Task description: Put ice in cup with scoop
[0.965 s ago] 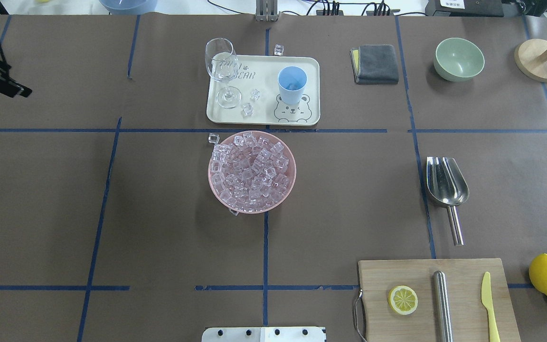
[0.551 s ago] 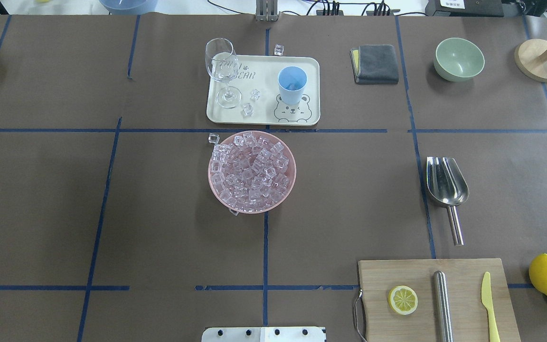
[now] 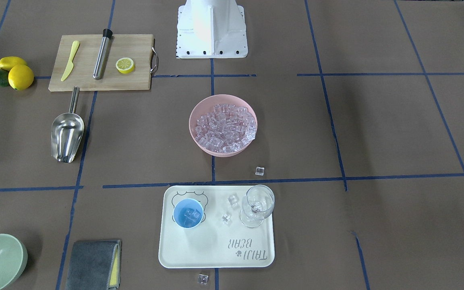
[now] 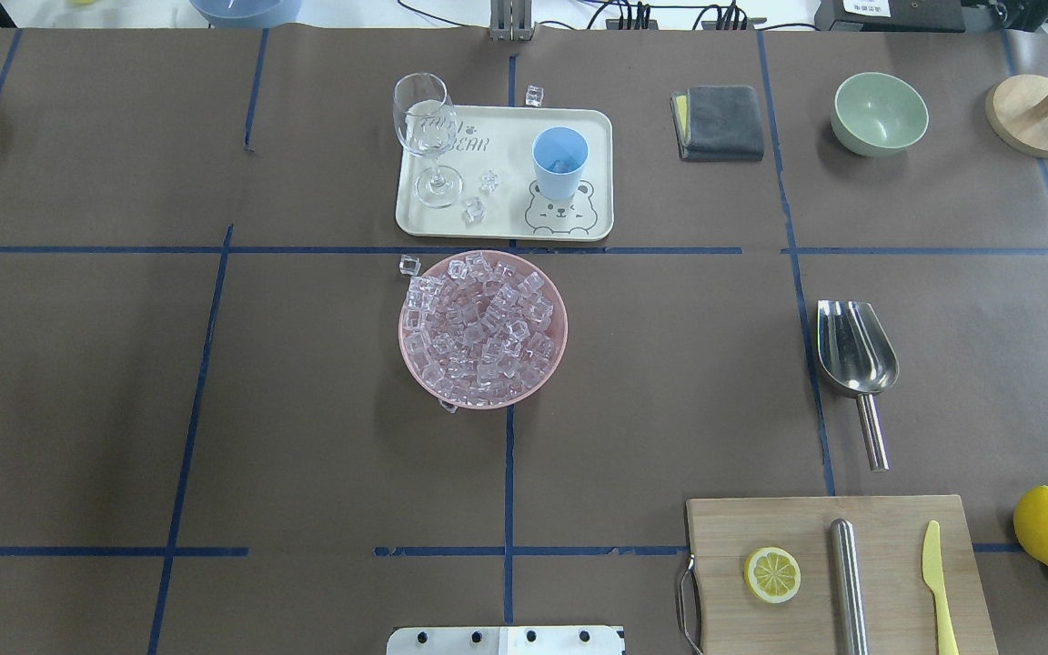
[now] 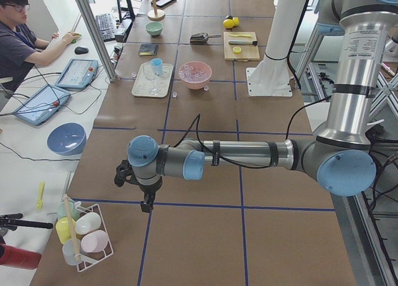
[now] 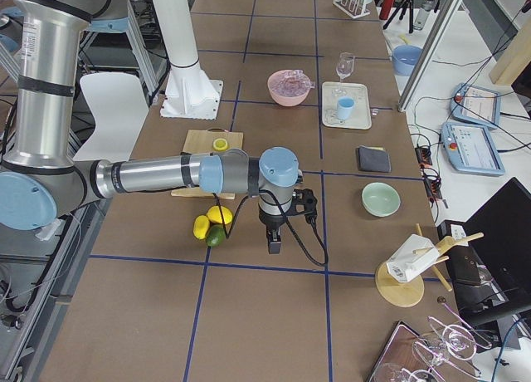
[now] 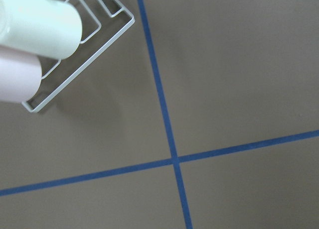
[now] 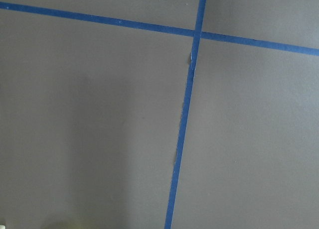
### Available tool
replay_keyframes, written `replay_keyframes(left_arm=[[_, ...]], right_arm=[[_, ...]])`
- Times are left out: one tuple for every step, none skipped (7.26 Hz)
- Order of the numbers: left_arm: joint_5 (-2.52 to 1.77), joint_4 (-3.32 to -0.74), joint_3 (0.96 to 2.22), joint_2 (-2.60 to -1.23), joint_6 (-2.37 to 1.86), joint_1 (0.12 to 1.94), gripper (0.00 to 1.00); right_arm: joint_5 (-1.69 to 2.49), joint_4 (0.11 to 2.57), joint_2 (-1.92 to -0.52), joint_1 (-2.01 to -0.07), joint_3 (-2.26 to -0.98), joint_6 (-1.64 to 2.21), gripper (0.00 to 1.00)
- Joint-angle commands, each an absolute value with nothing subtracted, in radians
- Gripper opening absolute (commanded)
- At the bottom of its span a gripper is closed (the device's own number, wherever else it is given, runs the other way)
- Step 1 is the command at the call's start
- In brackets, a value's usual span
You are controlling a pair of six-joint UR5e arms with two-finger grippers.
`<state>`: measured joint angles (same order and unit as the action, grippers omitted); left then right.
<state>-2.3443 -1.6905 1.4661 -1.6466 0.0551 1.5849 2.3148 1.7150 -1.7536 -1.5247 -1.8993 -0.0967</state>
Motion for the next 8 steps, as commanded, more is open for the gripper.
replay_keyframes(left_arm=[[-2.342,-1.631,1.486,-1.592,0.051,1.597,1.0],[-2.341,-1.54,1.521,-1.603,0.043,1.595,1.0],[-2.344,-1.526,1.555,-1.597,0.051,1.598,1.0],[-2.342,-1.54,1.568,-1.606,0.057,1.597,1.0],[-2.35,-1.57,1.569,-1.609,0.06,1.597,1.0],[-2.352,-1.598,1.574,-1.609,0.06,1.597,1.0],[-2.349,-1.618,1.565,-1.606,0.055,1.595,1.0],[-2.349,-1.627,1.572,-1.603,0.052,1.595,1.0]], right_arm=[[2.315,1.715,-1.752,-1.525,-1.899,-0.098,1.0],[2.315,1.715,-1.752,-1.525,-1.902,-0.098,1.0],[2.315,1.715,-1.752,-1.525,-1.905,-0.098,1.0],[2.315,1.715,-1.752,-1.525,-1.905,-0.097,1.0],[2.315,1.715,-1.752,-1.525,-1.907,-0.095,1.0],[2.315,1.715,-1.749,-1.525,-1.905,-0.095,1.0],[2.315,1.715,-1.749,-1.525,-1.907,-0.095,1.0],[2.315,1.715,-1.749,-1.525,-1.907,-0.095,1.0]])
